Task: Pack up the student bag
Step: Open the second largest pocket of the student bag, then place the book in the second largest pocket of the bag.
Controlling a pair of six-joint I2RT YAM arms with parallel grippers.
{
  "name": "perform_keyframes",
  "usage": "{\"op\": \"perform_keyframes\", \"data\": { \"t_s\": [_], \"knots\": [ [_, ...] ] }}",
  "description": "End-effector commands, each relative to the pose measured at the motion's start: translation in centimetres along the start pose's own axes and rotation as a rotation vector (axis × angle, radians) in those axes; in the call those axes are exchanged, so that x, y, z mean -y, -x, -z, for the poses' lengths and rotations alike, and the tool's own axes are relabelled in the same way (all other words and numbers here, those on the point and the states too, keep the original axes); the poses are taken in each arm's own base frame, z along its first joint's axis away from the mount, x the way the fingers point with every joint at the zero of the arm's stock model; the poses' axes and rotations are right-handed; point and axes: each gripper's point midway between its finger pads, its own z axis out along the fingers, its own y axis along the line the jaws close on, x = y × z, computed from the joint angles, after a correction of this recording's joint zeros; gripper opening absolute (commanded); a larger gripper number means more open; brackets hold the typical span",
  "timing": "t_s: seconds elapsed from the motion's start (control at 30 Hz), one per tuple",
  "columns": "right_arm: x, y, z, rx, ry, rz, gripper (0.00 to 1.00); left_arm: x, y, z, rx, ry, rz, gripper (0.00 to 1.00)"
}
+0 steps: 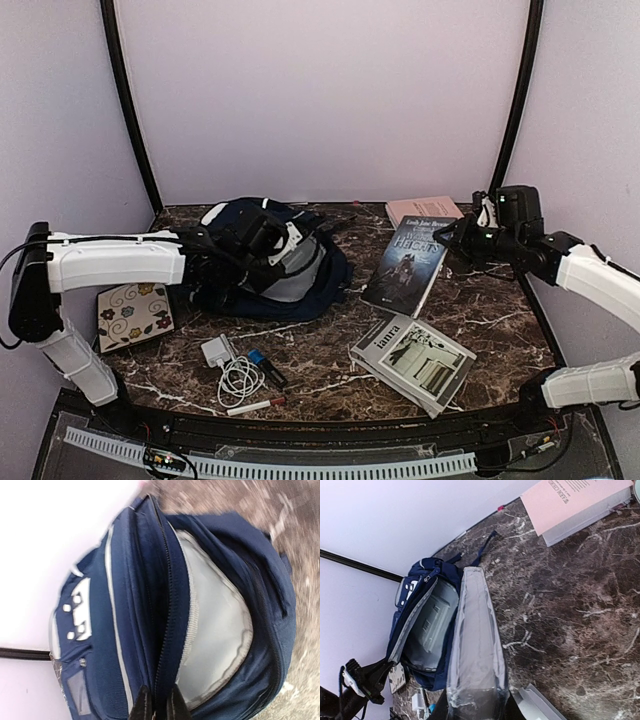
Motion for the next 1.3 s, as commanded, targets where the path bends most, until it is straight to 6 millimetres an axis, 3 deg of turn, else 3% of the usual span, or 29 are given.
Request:
{"op": "perform_keyframes", "data": {
  "t_s": [0.0, 0.1, 0.3, 0.43, 0.6, 0.73, 0.8, 0.9, 1.0, 1.07, 1.2, 1.27],
  "knots": [
    [-8.7, 4.4, 2.2, 0.244, 0.299, -0.056, 0.0, -6.5, 6.3, 5.9, 0.257, 0.084, 0.298, 0.0],
    [-10.7, 4.4, 1.3, 0.31, 0.371, -0.12, 0.0, -6.7, 8.3, 8.1, 0.348, 0.028, 0.343, 0.0],
    [-13.7, 5.3, -0.5, 0.545, 0.41, -0.214, 0.0, -6.7, 11.8, 10.6, 0.479, -0.078, 0.427, 0.0],
    [-14.3, 6.0, -2.6, 0.672, 0.372, -0.255, 0.0, -6.5, 13.0, 11.4, 0.533, -0.128, 0.459, 0.0],
    [-14.3, 4.6, -7.0, 0.754, 0.298, -0.289, 0.0, -6.4, 14.1, 12.4, 0.59, -0.163, 0.456, 0.0],
    [-16.1, 1.6, -12.2, 0.656, 0.293, -0.27, 0.01, -6.7, 14.3, 12.7, 0.611, -0.157, 0.449, 0.0],
    [-17.3, -0.4, -14.0, 0.583, 0.285, -0.227, 0.27, -7.0, 14.3, 13.0, 0.623, -0.159, 0.451, 0.0],
    [-17.6, -4.3, -15.9, 0.429, 0.275, -0.16, 0.47, -7.9, 13.7, 12.7, 0.604, -0.139, 0.47, 0.0],
    [-15.7, -8.1, -16.9, 0.234, 0.188, -0.084, 0.61, -8.8, 12.2, 11.5, 0.542, -0.12, 0.514, 0.0],
    [-13.3, -11.2, -16.9, 0.087, 0.116, -0.035, 0.65, -9.0, 11.1, 10.7, 0.508, -0.132, 0.539, 0.0],
    [-9.4, -17.8, -15.3, -0.246, 0.025, 0.087, 0.7, -9.1, 9.6, 9.7, 0.475, -0.129, 0.551, 0.0],
    [-7.1, -19.9, -13.9, -0.383, -0.059, 0.153, 0.72, -8.9, 9.2, 9.5, 0.468, -0.133, 0.555, 0.0]
  ]
}}
